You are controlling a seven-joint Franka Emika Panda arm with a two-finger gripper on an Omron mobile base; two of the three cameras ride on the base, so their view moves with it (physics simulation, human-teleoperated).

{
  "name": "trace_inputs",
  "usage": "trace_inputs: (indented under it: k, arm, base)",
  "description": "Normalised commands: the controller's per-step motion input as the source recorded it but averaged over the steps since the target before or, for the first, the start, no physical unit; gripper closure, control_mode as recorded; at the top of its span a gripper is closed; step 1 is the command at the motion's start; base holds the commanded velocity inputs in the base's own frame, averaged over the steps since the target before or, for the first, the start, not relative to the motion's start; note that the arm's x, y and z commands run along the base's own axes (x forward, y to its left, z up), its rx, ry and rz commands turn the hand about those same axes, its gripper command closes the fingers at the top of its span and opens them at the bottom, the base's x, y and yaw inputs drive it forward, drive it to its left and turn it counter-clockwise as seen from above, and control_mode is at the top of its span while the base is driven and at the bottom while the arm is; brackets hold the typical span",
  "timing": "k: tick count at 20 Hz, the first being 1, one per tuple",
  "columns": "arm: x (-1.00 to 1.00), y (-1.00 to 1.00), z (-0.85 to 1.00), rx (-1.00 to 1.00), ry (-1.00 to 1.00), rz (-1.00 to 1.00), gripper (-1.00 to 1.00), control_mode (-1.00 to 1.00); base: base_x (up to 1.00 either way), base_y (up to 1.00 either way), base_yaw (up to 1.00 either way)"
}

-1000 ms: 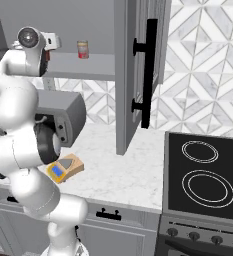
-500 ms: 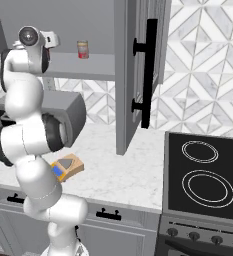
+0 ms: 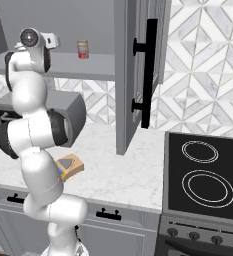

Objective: Pick the yogurt and place it on the digital scale for weighing, and close the cabinet.

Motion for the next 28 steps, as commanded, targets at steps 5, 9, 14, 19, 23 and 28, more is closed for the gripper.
trace_inputs:
  k: [5,9,14,19,23,28]
  arm:
    - [0.25,0.03,-0.16,-0.01,0.0,0.0,-1.0,-1.0]
    - [0.22,0.12,-0.24,-0.04,0.0,0.0,-1.0,-1.0]
    - [0.24,0.07,-0.21,-0.05,0.03,0.0,1.0,-1.0]
    - [0.29,0.07,-0.14,-0.02,0.03,0.0,1.0,-1.0]
    - [0.29,0.13,-0.11,-0.02,0.01,0.0,1.0,-1.0]
    - [-0.01,0.01,0.02,0.0,-0.05,0.0,1.0,-1.0]
  base:
    - [0.0,0.0,0.0]
    - [0.0,0.0,0.0]
    - [0.0,0.0,0.0]
    - [0.0,0.0,0.0]
    - [0.0,0.0,0.0]
    - [0.0,0.0,0.0]
